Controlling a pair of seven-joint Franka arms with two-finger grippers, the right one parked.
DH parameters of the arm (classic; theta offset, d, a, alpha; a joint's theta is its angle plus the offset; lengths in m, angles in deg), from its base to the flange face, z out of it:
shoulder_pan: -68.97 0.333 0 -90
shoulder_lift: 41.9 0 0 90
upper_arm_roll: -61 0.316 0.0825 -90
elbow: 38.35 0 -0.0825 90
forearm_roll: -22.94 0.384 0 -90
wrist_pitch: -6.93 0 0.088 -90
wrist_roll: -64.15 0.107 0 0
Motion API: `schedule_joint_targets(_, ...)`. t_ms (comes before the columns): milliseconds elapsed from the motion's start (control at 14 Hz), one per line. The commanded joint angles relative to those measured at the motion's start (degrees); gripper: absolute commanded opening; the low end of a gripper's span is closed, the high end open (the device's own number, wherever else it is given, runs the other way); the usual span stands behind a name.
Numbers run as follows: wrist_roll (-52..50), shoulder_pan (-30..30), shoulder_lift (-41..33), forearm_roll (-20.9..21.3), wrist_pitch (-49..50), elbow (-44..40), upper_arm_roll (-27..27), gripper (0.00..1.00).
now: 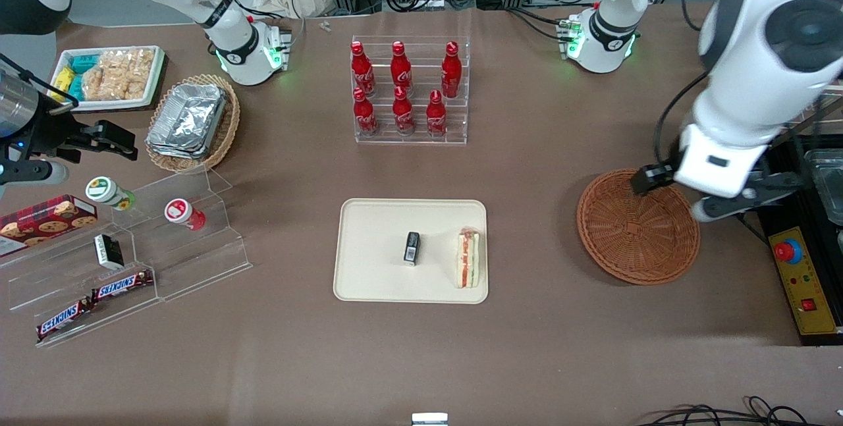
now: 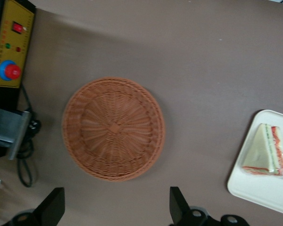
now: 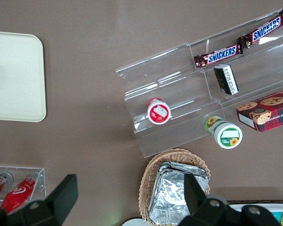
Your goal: Place sandwich from basket to tray
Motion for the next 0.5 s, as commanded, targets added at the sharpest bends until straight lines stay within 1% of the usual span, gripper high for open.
schedule_joint_targets(0, 7.36, 7.33, -2.26, -4.50, 0.16, 1.34, -0.35, 1.00)
schedule_joint_targets(71, 10.08, 9.36, -2.18, -5.38, 0.24, 0.38, -0.27, 1.00)
schedule_joint_targets(214, 11.78, 11.57, -1.56, -5.39, 0.24, -1.12, -0.27, 1.00)
schedule_joint_targets(429, 11.08, 11.66, -1.56, -4.69, 0.94, -1.30, -0.27, 1.00)
